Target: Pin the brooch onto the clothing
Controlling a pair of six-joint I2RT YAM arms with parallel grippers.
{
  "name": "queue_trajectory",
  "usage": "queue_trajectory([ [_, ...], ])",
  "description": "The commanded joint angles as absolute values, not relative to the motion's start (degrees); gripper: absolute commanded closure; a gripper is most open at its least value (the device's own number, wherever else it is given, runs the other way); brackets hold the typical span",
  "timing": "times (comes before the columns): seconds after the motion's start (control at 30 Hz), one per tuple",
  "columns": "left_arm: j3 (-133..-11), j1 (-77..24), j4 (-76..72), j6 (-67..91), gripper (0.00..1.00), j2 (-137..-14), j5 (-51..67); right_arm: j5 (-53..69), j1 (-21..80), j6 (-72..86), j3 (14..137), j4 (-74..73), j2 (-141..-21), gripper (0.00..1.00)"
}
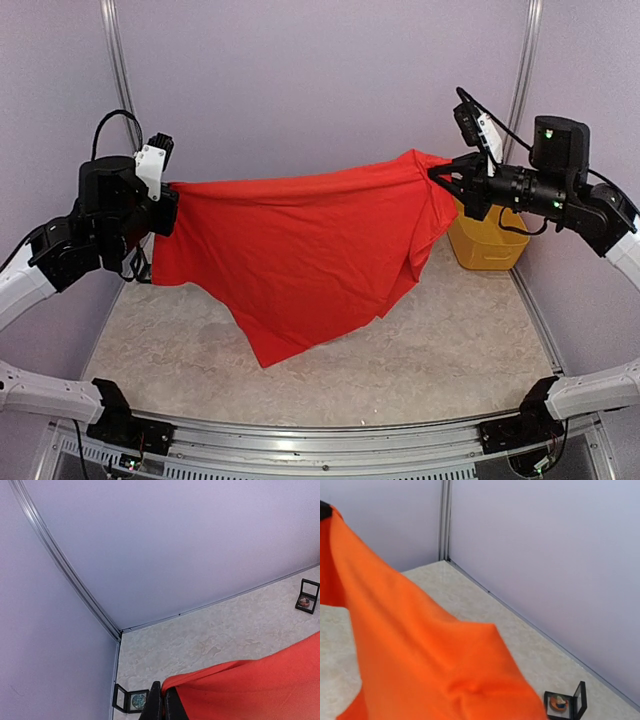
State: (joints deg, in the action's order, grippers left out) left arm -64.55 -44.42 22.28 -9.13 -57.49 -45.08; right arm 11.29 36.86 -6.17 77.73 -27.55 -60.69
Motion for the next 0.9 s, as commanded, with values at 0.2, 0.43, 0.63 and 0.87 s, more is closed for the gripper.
queue_trajectory([
  [0.2,-83.6,-27.2,15.5,-14.8,1.0,-76.7,-33.4,9.2,34.1,-9.9,108.3,-23.5,-89.3,1.0],
  [0.43,-92.6,-25.0,10.9,-19.1,1.0,-82.5,-34.7,13.5,34.8,-14.3,120.6,-23.9,-96.7,1.0],
  [0.63,-72.6,-24.7,10.8,-11.1,1.0,-76.8,-31.8,14.2,41.1,-30.4,104.9,-31.7,-95.6,1.0],
  [0.87,-50.8,-30.7,10.7,1.7,0.23,-66.6,-28.2,0.4,61.7,-41.4,86.0,-36.8,-103.0,1.0],
])
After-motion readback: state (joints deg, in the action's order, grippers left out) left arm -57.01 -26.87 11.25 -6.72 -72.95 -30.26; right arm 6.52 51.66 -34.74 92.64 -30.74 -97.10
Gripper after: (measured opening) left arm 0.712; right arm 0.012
